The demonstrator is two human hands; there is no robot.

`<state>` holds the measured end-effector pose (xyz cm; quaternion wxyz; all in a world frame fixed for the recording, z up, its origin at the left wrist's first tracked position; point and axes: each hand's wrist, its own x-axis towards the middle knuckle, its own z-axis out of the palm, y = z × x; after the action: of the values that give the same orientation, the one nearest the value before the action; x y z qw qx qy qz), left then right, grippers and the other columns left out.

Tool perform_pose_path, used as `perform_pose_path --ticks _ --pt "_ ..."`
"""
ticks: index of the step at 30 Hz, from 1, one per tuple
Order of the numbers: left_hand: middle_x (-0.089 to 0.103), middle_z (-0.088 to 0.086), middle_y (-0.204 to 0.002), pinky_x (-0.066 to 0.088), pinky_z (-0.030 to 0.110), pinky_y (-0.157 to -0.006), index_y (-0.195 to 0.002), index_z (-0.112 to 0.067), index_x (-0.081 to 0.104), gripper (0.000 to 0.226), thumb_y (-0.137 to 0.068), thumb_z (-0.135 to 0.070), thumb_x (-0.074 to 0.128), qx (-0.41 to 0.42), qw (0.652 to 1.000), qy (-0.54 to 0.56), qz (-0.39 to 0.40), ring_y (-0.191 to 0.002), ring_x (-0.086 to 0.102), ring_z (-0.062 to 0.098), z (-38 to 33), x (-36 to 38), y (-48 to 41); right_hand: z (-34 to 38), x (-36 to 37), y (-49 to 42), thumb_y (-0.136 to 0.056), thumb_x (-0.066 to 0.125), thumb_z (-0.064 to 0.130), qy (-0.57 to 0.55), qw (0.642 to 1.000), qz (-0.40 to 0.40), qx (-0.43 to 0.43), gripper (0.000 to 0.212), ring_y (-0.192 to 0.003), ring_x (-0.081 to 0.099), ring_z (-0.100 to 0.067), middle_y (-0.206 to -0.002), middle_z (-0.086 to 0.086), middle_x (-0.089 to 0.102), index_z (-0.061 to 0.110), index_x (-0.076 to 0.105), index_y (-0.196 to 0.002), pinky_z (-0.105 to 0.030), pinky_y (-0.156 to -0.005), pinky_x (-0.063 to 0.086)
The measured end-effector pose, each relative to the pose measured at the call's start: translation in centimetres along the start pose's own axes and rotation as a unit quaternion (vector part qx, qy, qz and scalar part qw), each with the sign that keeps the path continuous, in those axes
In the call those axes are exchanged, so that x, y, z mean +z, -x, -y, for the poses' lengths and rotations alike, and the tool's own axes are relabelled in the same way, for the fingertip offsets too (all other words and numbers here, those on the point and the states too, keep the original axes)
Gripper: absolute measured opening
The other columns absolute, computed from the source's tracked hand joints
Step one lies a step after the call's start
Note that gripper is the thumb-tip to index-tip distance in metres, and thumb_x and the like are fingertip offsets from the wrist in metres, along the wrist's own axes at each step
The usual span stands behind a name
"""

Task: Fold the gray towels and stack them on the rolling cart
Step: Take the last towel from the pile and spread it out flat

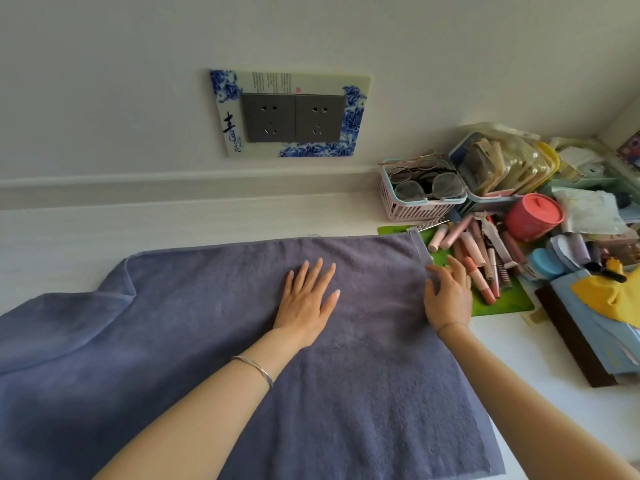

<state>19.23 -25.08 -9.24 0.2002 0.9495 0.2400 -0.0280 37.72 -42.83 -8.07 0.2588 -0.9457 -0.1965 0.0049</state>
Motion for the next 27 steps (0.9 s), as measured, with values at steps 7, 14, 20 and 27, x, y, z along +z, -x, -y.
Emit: perform_pose_path --ticks 7,14,20,27 --pt "-0.01 -0.005 -0.159 -0.01 0.037 -0.118 -0.15 -0.028 -0.007 0.061 -0.099 -0.049 0.017 -0.056 0.998 -0.023 -0.014 -0.146 -0.014 0.016 10.8 -5.8 5.1 10.4 4.4 5.1 -0.088 0.058 0.008 -0.05 0.995 0.044 -0.073 0.03 -0.136 0.031 -0.031 -0.15 -0.008 0.034 0.012 0.061 -0.117 -0.046 -0.109 0.03" --pt "0.004 0.0 -0.16 0.0 0.038 -0.119 -0.152 -0.021 0.003 0.067 -0.098 -0.053 0.028 -0.1 0.993 -0.054 -0.02 -0.147 0.0 0.02 21.0 -11.3 11.5 22.9 10.6 13.2 -0.093 0.054 0.025 -0.076 0.974 0.171 -0.128 0.036 -0.14 0.026 -0.022 -0.155 -0.001 0.025 0.02 0.053 -0.129 -0.038 -0.111 0.024" --pt "0.027 0.007 -0.154 0.019 0.036 -0.115 -0.148 -0.013 0.027 0.057 -0.1 -0.043 0.033 -0.148 0.987 -0.024 -0.06 -0.141 0.025 0.026 29.6 -14.7 15.9 32.7 13.6 19.2 -0.091 0.059 0.032 -0.124 0.941 0.233 -0.21 0.04 -0.136 0.034 -0.019 -0.147 -0.001 0.038 0.018 0.053 -0.128 -0.035 -0.112 0.028" --pt "0.065 0.007 -0.115 0.046 0.036 -0.088 -0.109 -0.015 0.06 0.044 -0.099 -0.047 0.031 -0.244 0.964 0.105 -0.005 -0.106 0.058 0.028 36.0 -16.3 20.5 41.2 15.7 22.8 -0.093 0.055 0.037 -0.119 0.915 0.292 -0.25 0.043 -0.125 0.044 -0.02 -0.131 -0.003 0.054 0.017 0.051 -0.13 -0.036 -0.109 0.03"
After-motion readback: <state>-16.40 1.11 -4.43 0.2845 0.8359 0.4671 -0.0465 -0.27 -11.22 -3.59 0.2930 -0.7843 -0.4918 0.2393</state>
